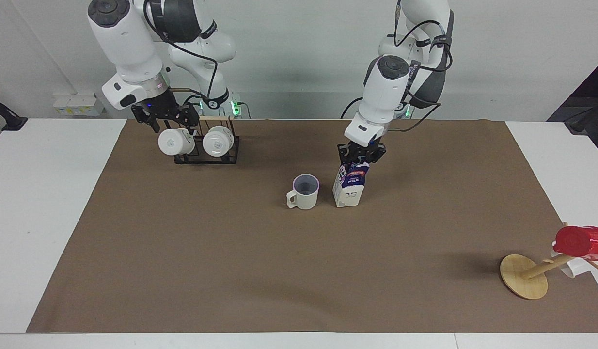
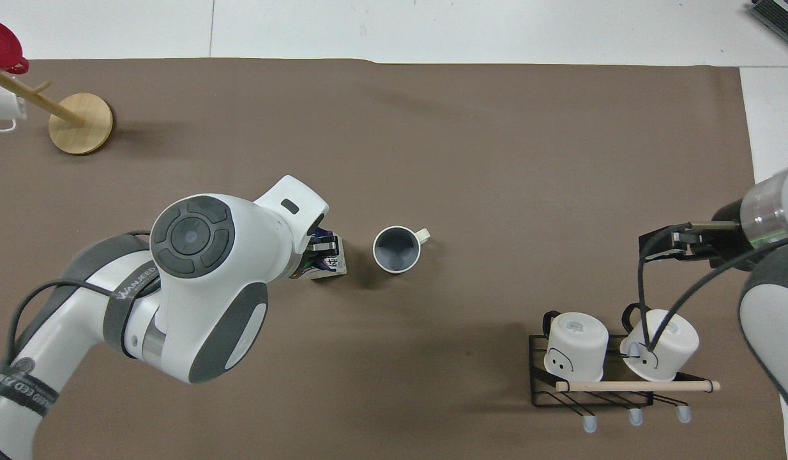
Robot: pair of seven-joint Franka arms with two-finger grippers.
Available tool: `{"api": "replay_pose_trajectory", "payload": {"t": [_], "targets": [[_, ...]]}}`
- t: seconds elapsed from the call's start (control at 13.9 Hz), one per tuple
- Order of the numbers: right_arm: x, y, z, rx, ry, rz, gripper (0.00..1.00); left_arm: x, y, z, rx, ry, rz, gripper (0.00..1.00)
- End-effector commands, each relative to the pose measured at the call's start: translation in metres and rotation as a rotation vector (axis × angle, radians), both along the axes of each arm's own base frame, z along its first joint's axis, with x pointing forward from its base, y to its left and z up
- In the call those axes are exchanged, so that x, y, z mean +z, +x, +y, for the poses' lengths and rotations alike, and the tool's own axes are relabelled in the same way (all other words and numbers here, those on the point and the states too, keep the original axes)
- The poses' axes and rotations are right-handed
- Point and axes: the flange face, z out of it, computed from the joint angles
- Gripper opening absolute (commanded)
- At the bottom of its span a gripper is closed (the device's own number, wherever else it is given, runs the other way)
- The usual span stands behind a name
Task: Place cup and milk on table
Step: 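Release the mug and withdraw the right gripper while the left sets the carton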
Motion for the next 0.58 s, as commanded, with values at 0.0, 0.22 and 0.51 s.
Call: {"api": "replay_pose_trajectory", "payload": {"t": [0.0, 0.22, 0.51], "targets": [[-0.004, -0.017, -0.04, -0.003, 0.021, 0.021, 1.0, 0.001, -0.001, -0.002, 0.03, -0.004, 0.013, 1.0], [-0.002, -0.016, -0.066, -0.024, 0.024, 0.01, 1.0, 0.01, -0.005, -0.001, 0.028, 0.008, 0.032, 1.0], [0.013, -0.01, -0.077, -0.018, 0.018, -0.031, 1.0, 0.084, -0.01, 0.013, 0.017, 0.029, 0.068, 1.0]]}}
